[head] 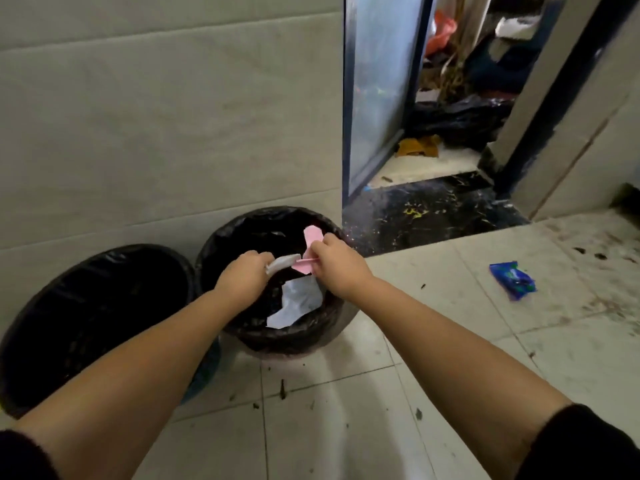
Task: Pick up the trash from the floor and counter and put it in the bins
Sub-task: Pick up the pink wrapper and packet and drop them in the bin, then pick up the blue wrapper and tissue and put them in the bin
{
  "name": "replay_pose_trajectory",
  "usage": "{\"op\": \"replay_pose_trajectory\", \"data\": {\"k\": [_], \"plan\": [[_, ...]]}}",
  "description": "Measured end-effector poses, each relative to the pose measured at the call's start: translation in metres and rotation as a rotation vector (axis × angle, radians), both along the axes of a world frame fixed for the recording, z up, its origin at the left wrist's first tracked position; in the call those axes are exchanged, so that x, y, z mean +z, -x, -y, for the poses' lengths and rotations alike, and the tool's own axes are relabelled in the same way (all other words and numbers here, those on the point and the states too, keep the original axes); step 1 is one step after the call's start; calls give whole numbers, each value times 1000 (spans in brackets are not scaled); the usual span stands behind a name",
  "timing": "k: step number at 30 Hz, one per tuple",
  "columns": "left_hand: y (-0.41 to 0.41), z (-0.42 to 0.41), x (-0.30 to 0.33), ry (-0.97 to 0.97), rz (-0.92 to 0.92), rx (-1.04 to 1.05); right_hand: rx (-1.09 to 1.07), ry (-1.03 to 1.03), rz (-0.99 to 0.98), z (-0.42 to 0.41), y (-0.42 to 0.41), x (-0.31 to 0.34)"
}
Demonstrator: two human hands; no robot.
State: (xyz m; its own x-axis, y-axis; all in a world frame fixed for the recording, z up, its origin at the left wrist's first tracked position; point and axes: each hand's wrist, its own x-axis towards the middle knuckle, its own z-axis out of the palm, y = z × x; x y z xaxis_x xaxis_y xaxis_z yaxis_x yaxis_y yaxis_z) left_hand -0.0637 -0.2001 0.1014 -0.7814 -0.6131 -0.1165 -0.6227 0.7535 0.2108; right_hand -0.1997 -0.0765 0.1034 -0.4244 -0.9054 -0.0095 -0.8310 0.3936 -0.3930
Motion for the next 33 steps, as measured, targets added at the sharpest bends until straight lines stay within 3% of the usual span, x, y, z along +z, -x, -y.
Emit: {"op": "replay_pose_trajectory", "data": {"k": [3, 6, 10, 14, 18, 26, 33], "plan": [[14, 19, -26, -44, 240, -62, 17, -279, -13, 35, 1, -33], [23, 28, -47, -106, 422, -104, 2, -523, 92, 52, 0, -61], [24, 41, -56, -231, 643, -178, 104, -612, 21, 53, 2, -63], [52, 53, -9, -214, 566, -243, 64, -387, -75, 40, 26, -15], [110, 42, 57, -72, 403, -330, -68, -252, -165, 2, 70, 50], [246, -86, 122, -18, 225, -690, -565, -379, -187, -175, 154, 120], [320, -229, 85, -70, 236, -935, -966, -482, -101, -361, 173, 105]]}}
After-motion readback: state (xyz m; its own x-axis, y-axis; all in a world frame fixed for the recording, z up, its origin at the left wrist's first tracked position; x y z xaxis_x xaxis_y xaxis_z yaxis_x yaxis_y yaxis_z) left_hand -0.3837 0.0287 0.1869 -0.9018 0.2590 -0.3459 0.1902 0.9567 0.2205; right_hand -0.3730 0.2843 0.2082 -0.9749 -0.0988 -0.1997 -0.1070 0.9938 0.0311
